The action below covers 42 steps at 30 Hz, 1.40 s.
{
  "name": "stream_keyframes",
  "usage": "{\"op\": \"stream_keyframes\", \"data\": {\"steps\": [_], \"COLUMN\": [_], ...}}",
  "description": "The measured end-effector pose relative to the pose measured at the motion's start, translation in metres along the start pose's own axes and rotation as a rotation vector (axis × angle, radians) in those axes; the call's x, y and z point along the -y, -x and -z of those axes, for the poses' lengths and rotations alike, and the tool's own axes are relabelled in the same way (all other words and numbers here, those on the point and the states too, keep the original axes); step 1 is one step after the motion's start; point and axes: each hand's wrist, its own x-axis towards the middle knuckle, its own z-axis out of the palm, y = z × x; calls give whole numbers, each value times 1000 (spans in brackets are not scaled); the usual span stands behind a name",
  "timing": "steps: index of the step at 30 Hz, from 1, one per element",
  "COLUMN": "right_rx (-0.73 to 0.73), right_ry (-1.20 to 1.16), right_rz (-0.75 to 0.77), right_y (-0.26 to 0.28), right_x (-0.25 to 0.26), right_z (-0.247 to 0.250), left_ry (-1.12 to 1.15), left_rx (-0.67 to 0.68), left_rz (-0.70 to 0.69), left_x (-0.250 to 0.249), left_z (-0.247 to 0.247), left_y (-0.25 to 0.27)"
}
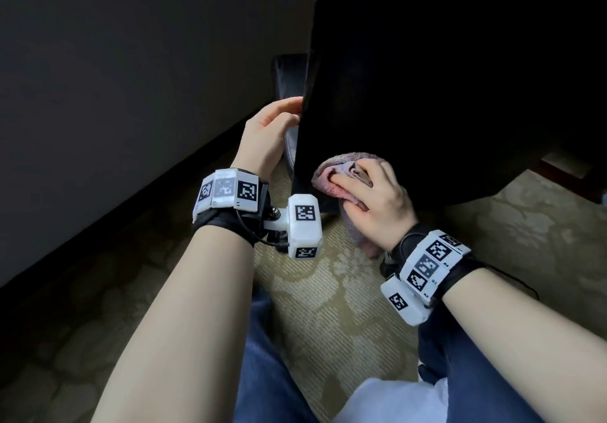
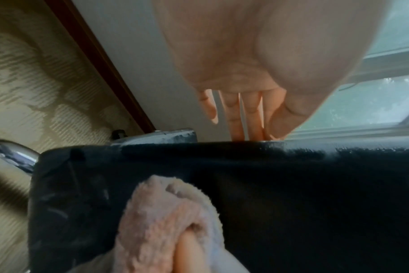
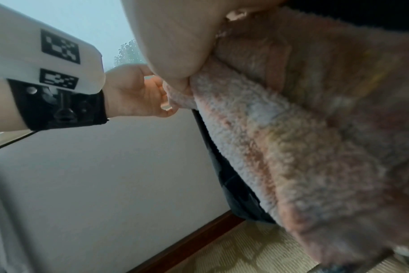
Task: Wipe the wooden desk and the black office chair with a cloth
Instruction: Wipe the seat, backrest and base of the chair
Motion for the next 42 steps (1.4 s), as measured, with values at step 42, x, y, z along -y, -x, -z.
{"op": "stream_keyframes", "data": {"steps": [42], "right_rx": [865], "right_ry": [254], "right_rz": [-240], "right_y": [56], "right_x": [7], "right_z": [-72], "left_ry": [-66], "left_rx": [88], "left_rz": [-164], "left_x": [42], "left_z": [-35], "left_y": [10]}}
